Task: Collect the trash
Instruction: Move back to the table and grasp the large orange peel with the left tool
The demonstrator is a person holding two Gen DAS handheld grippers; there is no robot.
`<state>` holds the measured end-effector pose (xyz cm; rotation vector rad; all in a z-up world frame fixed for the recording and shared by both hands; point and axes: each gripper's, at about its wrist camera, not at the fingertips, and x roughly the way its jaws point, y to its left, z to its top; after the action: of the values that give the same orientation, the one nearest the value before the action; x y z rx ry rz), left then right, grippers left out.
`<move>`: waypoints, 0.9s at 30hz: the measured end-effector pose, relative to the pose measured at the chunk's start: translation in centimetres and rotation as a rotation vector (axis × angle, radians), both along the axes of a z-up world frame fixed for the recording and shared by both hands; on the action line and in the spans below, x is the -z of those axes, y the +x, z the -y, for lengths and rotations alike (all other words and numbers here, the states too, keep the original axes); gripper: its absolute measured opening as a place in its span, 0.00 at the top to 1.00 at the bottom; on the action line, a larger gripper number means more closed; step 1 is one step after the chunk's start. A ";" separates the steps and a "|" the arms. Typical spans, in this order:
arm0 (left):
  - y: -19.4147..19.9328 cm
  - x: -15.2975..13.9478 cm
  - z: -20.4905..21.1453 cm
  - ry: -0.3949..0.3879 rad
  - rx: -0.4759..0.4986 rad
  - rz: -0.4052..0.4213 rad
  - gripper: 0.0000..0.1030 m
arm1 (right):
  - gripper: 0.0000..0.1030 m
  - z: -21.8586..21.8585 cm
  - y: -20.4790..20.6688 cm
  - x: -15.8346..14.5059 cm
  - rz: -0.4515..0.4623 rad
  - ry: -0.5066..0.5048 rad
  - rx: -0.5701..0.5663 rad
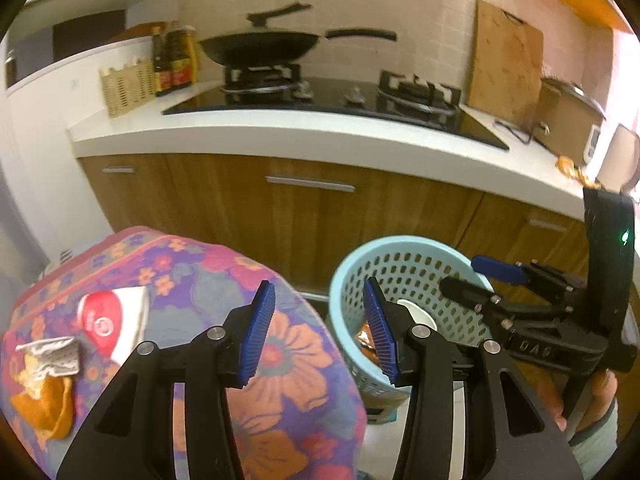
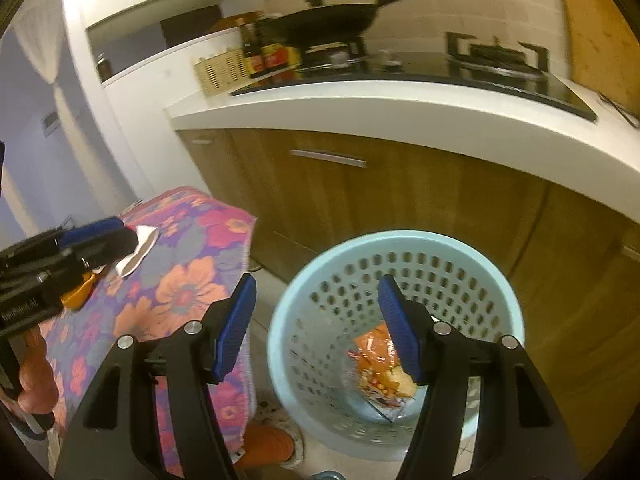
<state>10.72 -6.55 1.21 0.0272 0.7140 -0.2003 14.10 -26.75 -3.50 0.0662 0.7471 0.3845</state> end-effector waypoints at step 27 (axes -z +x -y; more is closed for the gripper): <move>-13.6 1.8 -26.9 -0.077 -0.524 0.042 0.21 | 0.42 -24.9 -0.4 1.0 -0.003 -0.046 -0.422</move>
<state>-2.83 20.33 -0.56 -0.2273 0.6490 0.2743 13.73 -1.85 -4.48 -0.1375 0.7714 0.7686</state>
